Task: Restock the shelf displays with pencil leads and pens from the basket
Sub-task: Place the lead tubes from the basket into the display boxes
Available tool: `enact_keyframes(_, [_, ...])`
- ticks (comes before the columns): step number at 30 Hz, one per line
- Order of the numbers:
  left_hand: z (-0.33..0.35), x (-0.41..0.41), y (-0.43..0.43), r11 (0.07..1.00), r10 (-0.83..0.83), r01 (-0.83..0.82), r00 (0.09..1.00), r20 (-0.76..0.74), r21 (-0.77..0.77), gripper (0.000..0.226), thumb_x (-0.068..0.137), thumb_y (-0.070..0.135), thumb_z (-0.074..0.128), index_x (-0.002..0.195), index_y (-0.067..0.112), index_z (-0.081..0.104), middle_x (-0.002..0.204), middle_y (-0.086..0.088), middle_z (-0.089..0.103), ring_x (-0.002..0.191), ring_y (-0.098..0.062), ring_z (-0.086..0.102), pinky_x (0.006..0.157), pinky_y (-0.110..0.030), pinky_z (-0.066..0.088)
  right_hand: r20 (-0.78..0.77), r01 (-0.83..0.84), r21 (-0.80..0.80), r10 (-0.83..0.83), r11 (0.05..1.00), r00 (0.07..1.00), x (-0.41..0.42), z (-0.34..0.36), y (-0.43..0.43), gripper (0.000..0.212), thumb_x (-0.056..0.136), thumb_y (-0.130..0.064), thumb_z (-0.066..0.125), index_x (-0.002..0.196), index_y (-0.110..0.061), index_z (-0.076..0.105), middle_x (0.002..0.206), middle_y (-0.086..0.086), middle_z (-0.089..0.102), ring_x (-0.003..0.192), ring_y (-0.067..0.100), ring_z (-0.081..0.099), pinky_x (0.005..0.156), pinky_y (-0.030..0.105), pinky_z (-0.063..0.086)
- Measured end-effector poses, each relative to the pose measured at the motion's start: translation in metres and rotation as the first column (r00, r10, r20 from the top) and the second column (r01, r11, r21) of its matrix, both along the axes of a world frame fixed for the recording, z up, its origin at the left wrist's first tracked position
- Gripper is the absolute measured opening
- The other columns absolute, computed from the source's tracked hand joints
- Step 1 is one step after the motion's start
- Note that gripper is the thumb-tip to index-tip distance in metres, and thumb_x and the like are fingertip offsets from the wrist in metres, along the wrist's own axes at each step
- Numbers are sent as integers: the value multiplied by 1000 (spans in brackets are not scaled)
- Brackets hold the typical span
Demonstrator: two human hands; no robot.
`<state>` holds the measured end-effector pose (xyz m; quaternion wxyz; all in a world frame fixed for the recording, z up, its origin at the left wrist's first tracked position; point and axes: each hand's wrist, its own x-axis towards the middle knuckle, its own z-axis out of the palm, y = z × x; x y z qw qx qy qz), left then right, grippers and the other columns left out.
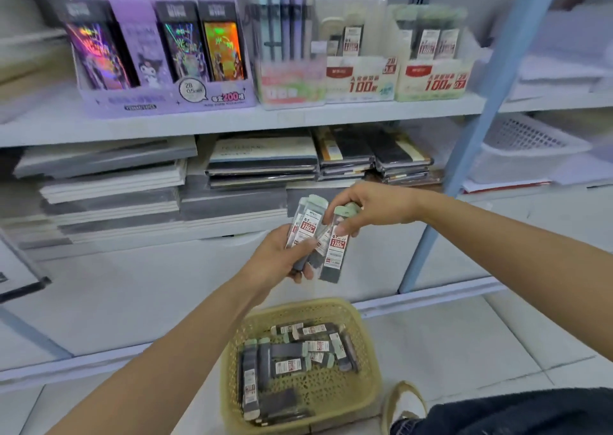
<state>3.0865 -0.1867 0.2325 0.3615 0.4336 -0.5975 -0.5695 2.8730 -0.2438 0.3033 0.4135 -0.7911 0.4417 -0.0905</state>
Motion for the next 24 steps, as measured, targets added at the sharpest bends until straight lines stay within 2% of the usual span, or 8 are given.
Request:
enact_keyframes(3, [31, -7, 0, 996, 54, -57, 997, -48, -68, 16, 97, 19, 57, 109, 8, 58, 71, -1, 70, 53, -12, 59, 48, -23, 47, 230, 192, -77, -169, 978, 958, -7, 24, 10, 31, 85, -8, 72, 115, -14, 64, 115, 7, 67, 102, 19, 67, 77, 31, 59])
enact_keyframes(5, [51, -14, -1, 989, 76, -87, 993, -92, -117, 14, 97, 19, 57, 108, 11, 59, 73, 0, 70, 53, -10, 59, 50, -22, 48, 410, 345, -83, -284, 935, 867, -8, 35, 15, 43, 82, -5, 74, 122, -12, 57, 111, 9, 68, 100, 21, 69, 74, 27, 58])
enact_keyframes(8, [78, -28, -3, 980, 61, -87, 988, -145, -176, 14, 97, 20, 57, 109, 13, 60, 74, -1, 71, 54, -11, 59, 51, -22, 48, 619, 419, 13, -336, 908, 709, -10, 53, 19, 29, 88, -3, 66, 116, -4, 61, 99, 7, 74, 87, 16, 71, 65, 21, 55])
enact_keyframes(10, [99, -40, -4, 978, 29, -60, 987, -158, -198, 16, 96, 20, 58, 111, 13, 60, 68, 0, 69, 52, -11, 59, 51, -22, 48, 633, 400, 36, -330, 916, 700, -20, 73, 22, 21, 92, -9, 62, 113, -7, 64, 99, 5, 75, 89, 15, 71, 68, 23, 57])
enact_keyframes(12, [117, -51, -6, 974, -16, -20, 987, -159, -225, 17, 97, 21, 57, 113, 16, 59, 66, 2, 69, 51, -11, 59, 50, -22, 49, 589, 406, -14, -320, 914, 742, -33, 95, 22, 21, 95, -18, 59, 114, -11, 64, 103, 3, 75, 94, 15, 70, 68, 23, 57])
enact_keyframes(14, [133, -60, -11, 964, -44, -2, 985, -167, -264, 20, 98, 19, 56, 117, 16, 58, 67, 4, 70, 52, -11, 59, 49, -22, 48, 625, 449, -86, -303, 889, 720, -48, 119, 18, 20, 97, -20, 56, 113, -11, 63, 101, 4, 74, 91, 14, 69, 67, 24, 57])
enact_keyframes(19, [172, -73, -32, 953, -11, -55, 976, -216, -298, 25, 98, 20, 55, 122, 15, 56, 80, 2, 73, 54, -9, 62, 50, -20, 51, 791, 659, -243, -248, 712, 559, -83, 187, -3, 10, 99, -17, 53, 106, -14, 60, 91, 5, 66, 79, 13, 65, 70, 27, 57])
enact_keyframes(24, [196, -81, -57, 949, 7, -90, 964, -265, -302, 16, 97, 18, 57, 112, 22, 57, 85, -1, 74, 58, -11, 64, 51, -21, 52, 776, 777, -342, -307, 529, 551, -98, 210, -40, 18, 100, -17, 51, 114, -8, 56, 91, 4, 65, 82, 16, 64, 60, 22, 52])
